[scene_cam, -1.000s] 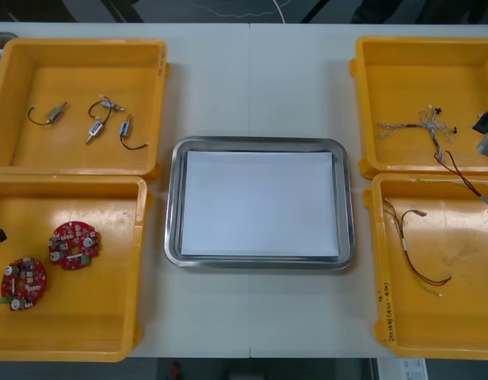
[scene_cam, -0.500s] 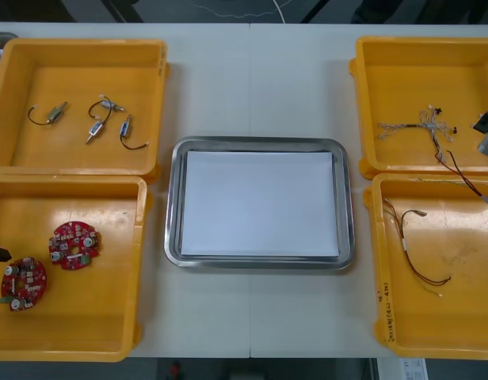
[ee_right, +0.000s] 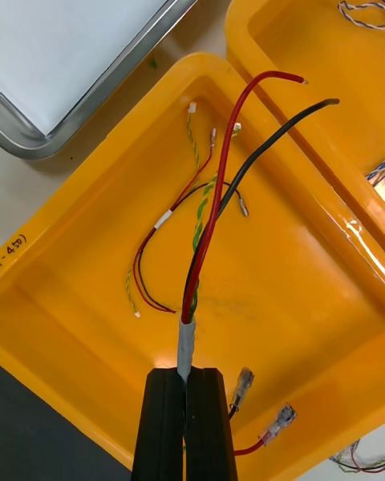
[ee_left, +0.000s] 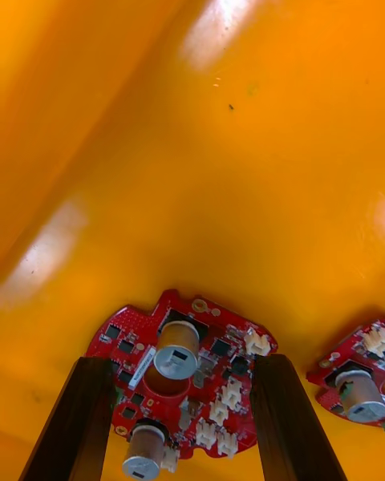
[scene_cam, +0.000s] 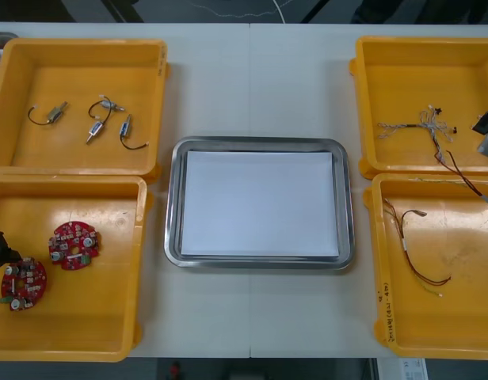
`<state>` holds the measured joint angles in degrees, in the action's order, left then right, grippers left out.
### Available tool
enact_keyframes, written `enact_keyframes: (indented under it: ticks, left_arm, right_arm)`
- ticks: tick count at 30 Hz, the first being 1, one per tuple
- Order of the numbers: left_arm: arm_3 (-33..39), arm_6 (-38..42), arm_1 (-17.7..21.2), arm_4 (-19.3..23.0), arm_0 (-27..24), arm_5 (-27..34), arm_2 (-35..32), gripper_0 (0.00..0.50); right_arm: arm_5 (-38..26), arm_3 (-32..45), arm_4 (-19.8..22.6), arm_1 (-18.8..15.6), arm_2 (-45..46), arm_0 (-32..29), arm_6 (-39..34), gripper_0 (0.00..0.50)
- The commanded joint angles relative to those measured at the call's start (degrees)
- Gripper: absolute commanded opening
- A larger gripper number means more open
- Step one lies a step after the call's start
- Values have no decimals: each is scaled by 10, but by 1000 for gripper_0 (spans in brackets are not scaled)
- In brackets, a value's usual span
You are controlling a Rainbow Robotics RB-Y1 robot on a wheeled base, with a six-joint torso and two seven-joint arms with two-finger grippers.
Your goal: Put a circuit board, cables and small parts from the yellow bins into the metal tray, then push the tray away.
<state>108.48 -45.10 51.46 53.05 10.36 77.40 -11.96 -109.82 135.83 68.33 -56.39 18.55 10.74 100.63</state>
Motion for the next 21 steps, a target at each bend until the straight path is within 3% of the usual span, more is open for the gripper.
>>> enact_keyframes:
  ticks: [1, 20, 21]
  left_arm:
    - [-14, 39, -4, -14, 17, -27, 18, 500]
    - [-25, 33, -5, -29, 23, -51, 37, 500]
    - [-25, 31, -4, -30, 23, -50, 37, 434]
  right_arm:
    - [-2, 2, -6, -23, -5, -6, 17, 0]
    - [-2, 3, -2, -22, -4, -6, 19, 0]
    - [-2, 2, -3, -22, -4, -6, 19, 0]
